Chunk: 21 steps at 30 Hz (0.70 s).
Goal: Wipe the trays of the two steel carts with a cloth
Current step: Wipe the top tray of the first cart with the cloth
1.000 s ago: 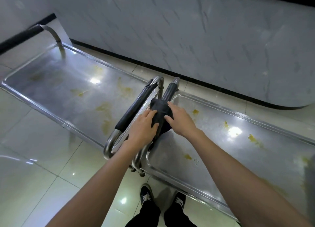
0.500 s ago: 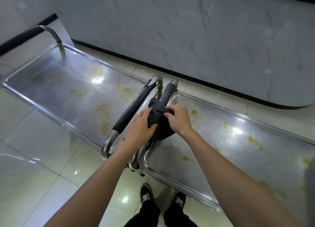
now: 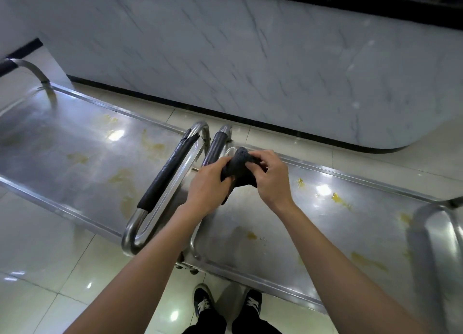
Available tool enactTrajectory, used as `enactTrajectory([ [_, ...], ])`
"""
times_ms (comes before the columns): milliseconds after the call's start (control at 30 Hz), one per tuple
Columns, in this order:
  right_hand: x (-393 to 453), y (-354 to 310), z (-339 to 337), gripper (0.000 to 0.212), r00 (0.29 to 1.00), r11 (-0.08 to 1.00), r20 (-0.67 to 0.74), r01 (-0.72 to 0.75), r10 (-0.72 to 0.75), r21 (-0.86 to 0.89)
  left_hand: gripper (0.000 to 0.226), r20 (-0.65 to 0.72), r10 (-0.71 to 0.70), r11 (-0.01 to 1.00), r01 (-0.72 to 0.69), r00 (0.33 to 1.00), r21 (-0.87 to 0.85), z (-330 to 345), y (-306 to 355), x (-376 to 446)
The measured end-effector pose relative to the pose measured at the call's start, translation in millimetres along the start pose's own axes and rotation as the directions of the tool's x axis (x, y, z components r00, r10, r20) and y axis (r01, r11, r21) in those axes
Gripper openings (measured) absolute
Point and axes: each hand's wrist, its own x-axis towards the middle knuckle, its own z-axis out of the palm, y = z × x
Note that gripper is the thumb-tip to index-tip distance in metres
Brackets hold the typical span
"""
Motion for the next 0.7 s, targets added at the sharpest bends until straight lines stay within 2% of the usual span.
enactTrajectory([
  [133,-14.1,12.1,-14.0,0.035,0.994,0.994,-0.102,0.030,-0.041,-0.108,0.036,0.110,-0.060,0.964,0.086,0.992,-0.252,14.5,16.1,11.0],
  [233,-31.6,27.9,-19.9,0.053,0.985,0.962,-0.146,0.046,-0.087,-0.268,0.030,0.191,-0.114,0.895,0.184,0.975,-0.406,28.6,27.1,15.5],
  [333,-50.4,47.0,-19.6,0.058,0.991,0.917,-0.063,0.086,-0.119,-0.389,0.032,0.286,-0.204,0.783,0.331,0.936,-0.527,40.6,39.5,19.6],
  [467,-65.2,72.7,-26.1,0.063,0.993,0.883,0.091,0.109,-0.076,-0.456,0.034,0.391,-0.227,0.755,0.415,0.892,-0.508,52.7,51.9,20.8],
  [600,-75.1,95.3,-35.0,0.079,0.958,0.788,0.248,0.264,-0.146,-0.556,0.032,0.473,-0.256,0.712,0.496,0.843,-0.498,60.4,53.1,17.4],
  [700,-77.3,109.0,-39.6,0.079,0.947,0.783,0.266,0.302,-0.180,-0.544,0.032,0.574,-0.241,0.641,0.573,0.782,-0.511,66.3,51.4,13.3],
])
